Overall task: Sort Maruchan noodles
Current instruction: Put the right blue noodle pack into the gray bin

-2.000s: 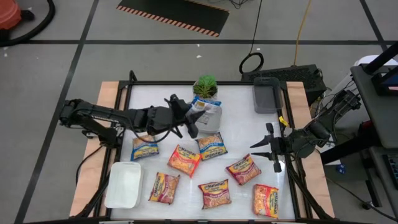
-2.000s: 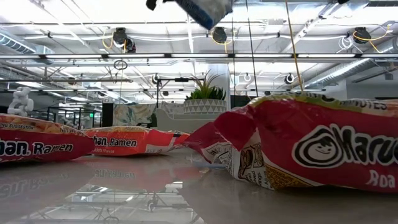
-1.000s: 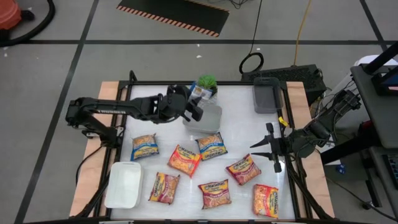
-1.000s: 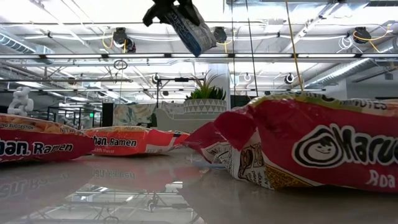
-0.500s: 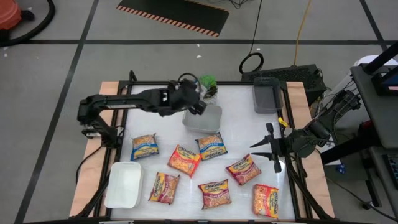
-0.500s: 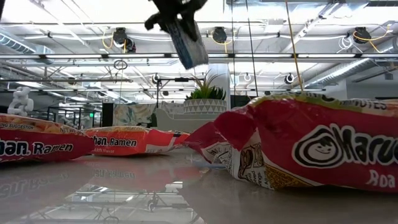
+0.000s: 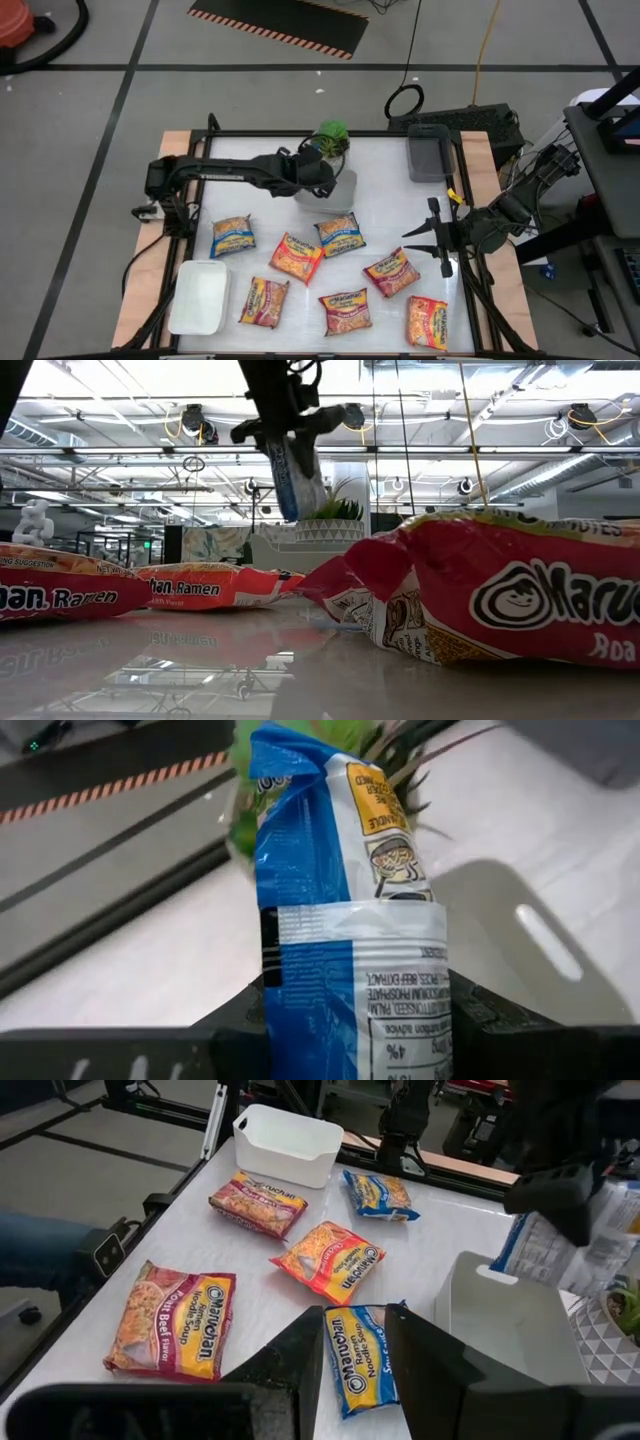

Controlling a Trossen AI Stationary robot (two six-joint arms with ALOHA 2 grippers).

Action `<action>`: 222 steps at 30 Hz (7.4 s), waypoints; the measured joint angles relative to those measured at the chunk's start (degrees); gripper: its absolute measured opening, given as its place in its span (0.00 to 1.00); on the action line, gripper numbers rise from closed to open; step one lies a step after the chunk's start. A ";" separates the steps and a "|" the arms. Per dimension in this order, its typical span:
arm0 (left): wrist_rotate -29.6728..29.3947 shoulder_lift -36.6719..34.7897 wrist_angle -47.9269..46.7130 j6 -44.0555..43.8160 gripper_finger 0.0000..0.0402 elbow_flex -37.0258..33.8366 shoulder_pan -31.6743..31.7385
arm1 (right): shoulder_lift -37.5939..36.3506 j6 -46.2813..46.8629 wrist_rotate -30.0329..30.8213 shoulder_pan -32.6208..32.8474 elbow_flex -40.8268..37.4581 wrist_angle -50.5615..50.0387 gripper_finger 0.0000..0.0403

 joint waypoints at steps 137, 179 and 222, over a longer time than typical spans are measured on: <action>-9.10 -16.16 0.52 1.81 0.66 -15.08 -34.86 | 25.62 10.84 -0.31 -10.49 -3.93 16.38 0.26; -0.09 -16.19 24.74 17.22 0.66 -24.33 -30.07 | 36.98 14.02 -14.73 -17.32 -2.10 14.14 0.51; 4.10 -16.19 25.36 16.70 0.66 -24.37 -29.65 | 43.75 16.05 -16.70 -22.00 -2.14 14.26 0.69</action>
